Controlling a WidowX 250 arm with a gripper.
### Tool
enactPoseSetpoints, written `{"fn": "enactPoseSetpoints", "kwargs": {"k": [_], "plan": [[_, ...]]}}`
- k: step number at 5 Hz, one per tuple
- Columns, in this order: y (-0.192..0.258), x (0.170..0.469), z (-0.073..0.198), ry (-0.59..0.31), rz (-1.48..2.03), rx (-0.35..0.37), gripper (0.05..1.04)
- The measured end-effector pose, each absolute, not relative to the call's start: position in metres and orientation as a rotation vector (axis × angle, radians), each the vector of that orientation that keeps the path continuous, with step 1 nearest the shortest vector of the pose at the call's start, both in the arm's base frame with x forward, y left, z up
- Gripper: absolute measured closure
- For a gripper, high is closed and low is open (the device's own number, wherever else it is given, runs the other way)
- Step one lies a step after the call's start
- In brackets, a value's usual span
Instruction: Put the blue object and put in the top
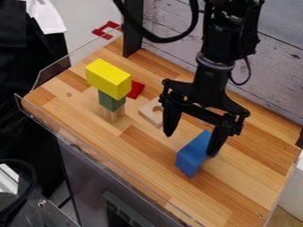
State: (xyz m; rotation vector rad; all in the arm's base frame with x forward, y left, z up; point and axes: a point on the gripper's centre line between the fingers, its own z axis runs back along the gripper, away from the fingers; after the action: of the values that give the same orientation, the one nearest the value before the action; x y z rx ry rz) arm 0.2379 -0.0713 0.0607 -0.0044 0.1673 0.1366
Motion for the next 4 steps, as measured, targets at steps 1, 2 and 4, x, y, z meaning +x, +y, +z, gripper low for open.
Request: {"fn": "enactPoseSetpoints", "kwargs": {"k": [1, 2, 4], "plan": [[-0.0703, 0.2341, 0.0538, 0.196, 0.136, 0.005, 0.084], [-0.0711, 0.2314, 0.0512, 0.202, 0.133, -0.003, 0.084], [-0.0747, 0.2330, 0.0465, 0.174, 0.068, -0.039, 0.084]]}}
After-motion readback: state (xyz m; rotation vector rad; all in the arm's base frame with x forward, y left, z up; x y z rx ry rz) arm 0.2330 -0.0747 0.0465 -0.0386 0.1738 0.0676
